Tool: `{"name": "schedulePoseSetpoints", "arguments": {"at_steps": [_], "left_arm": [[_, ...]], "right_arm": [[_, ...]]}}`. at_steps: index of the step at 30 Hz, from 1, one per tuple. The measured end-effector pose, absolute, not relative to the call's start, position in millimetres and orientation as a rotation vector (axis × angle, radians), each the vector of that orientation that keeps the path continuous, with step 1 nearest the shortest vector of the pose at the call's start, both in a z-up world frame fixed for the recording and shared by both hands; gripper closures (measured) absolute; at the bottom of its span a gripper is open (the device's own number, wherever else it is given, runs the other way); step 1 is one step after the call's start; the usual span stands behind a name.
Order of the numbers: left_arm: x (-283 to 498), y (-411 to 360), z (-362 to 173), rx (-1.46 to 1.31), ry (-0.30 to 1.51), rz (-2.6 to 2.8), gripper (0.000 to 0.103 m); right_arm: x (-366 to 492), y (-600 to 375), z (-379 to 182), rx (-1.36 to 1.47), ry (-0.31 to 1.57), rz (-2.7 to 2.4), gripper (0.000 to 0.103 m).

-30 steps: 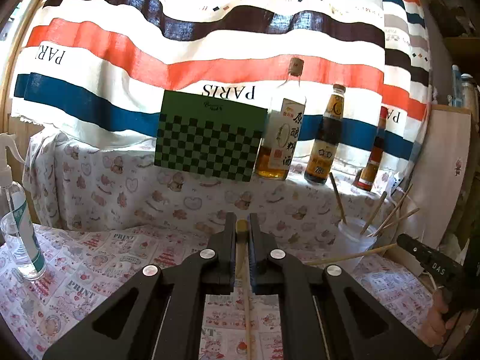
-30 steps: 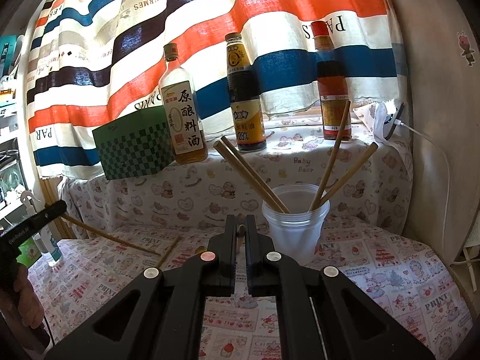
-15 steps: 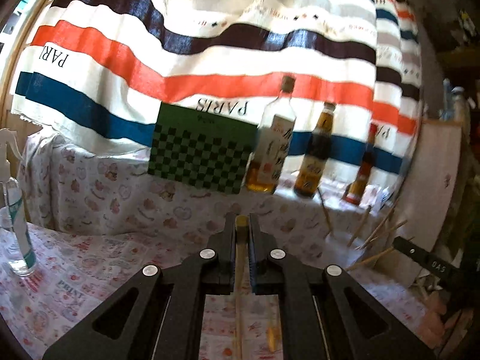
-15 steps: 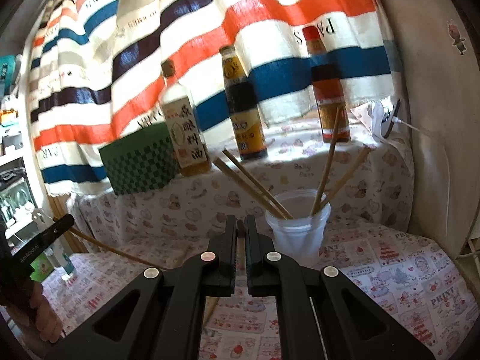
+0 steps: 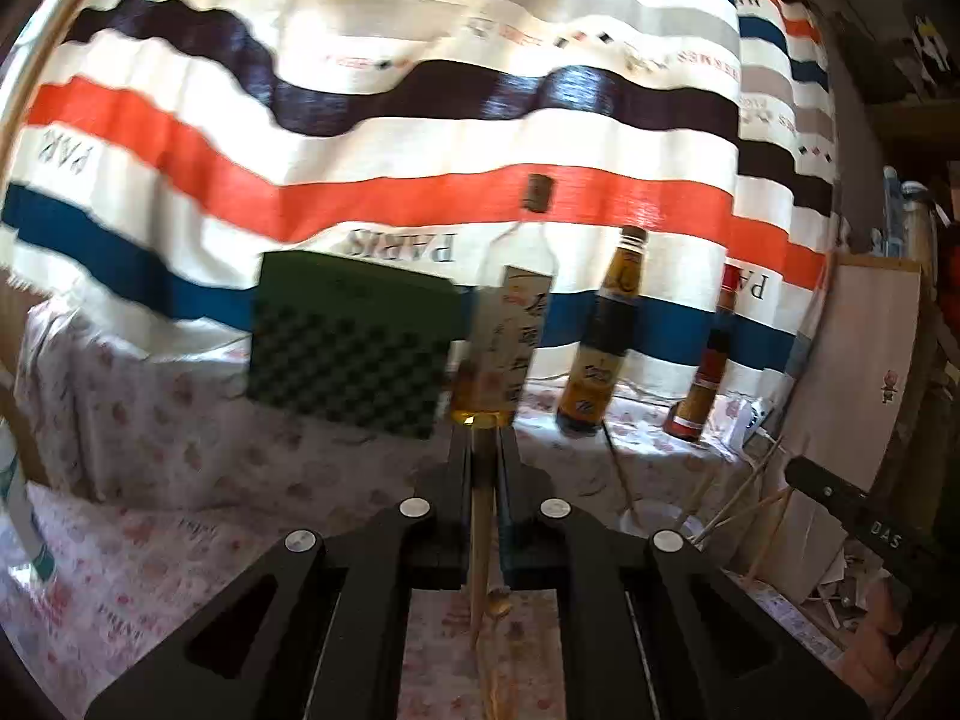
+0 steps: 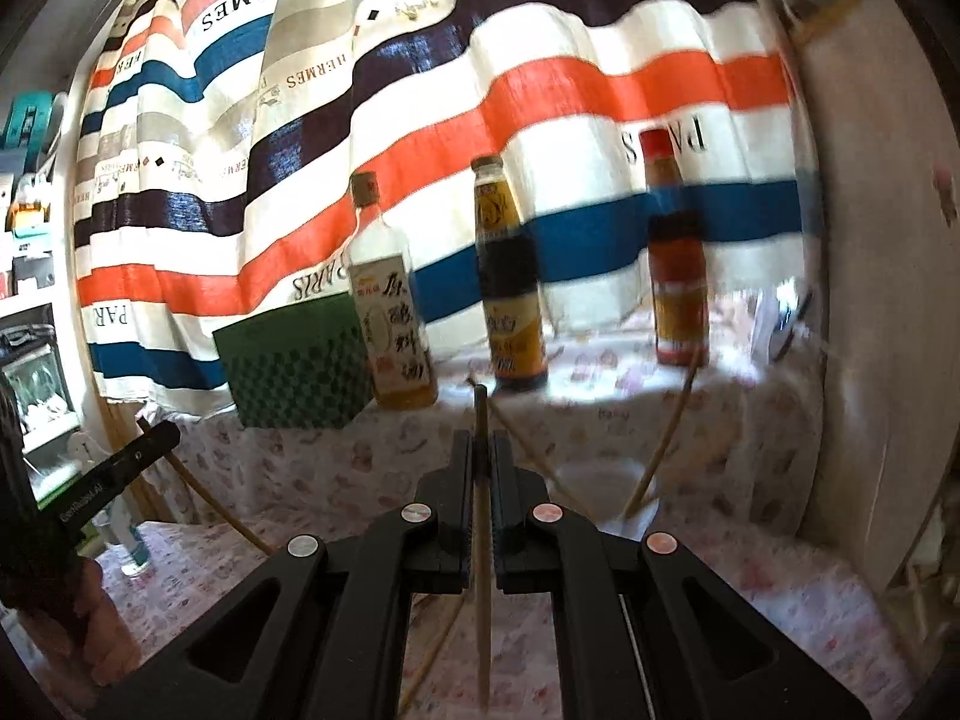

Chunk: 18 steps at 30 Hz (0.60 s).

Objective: Organize utensils
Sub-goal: 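Lift the chopsticks upright in both tools and carry them over the white cup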

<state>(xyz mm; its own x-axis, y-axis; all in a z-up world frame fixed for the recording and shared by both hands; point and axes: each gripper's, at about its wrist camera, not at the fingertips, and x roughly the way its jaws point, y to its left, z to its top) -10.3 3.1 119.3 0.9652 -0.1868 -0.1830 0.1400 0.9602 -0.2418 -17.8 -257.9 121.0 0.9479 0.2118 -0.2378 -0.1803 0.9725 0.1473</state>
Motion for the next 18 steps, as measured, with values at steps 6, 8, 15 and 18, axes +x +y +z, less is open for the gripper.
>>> {"name": "schedulePoseSetpoints", "arguments": {"at_steps": [6, 8, 15, 18], "left_arm": [[26.5, -35.8, 148.5, -0.212, 0.306, -0.358, 0.097], [32.5, -52.0, 157.6, -0.172, 0.303, -0.374, 0.097], [46.5, -103.0, 185.9, -0.065, 0.207, -0.315, 0.097], [58.8, -114.1, 192.9, -0.063, 0.172, -0.3, 0.097]], "right_arm": [[2.7, -268.1, 151.1, 0.11, 0.238, 0.169, 0.097], [9.7, -274.8, 159.0, 0.12, 0.232, 0.154, 0.097], [41.1, -309.7, 180.5, 0.216, 0.17, 0.111, 0.097], [50.0, -320.5, 186.3, 0.258, 0.136, 0.115, 0.097]]}}
